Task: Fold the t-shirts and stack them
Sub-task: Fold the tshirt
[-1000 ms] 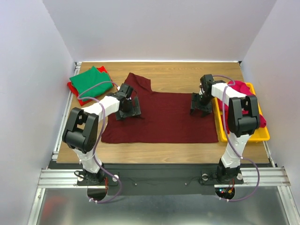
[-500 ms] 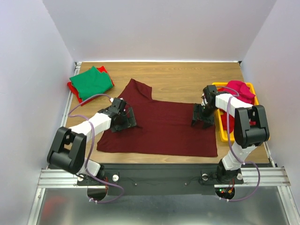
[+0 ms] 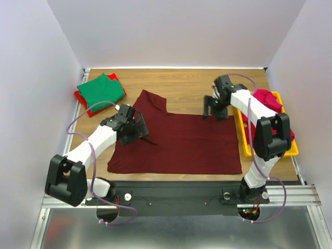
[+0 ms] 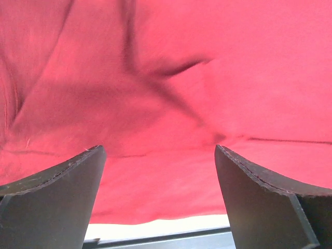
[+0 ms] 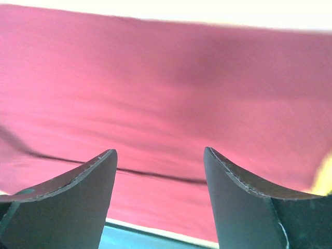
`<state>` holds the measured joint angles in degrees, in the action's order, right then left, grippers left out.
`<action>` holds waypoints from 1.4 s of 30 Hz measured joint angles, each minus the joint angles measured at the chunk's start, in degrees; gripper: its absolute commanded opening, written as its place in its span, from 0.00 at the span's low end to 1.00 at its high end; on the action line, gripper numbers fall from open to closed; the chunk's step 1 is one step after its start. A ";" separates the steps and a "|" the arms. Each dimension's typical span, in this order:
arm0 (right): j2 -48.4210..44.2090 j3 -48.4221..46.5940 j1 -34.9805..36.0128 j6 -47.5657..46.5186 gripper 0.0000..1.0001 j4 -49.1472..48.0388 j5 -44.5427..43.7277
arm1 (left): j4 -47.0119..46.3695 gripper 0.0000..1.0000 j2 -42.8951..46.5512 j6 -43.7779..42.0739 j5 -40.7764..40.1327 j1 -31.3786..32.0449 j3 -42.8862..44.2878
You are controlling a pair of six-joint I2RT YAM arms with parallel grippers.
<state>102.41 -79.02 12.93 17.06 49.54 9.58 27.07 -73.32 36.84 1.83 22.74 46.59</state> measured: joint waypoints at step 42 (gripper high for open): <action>30.60 -30.77 33.62 -4.28 0.31 -12.83 5.64 | -14.05 0.98 -8.15 11.02 4.09 -12.11 -1.95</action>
<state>133.01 -109.80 46.54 12.78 36.71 15.22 13.02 -81.47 47.86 5.91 10.63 44.64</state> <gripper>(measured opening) 0.362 0.985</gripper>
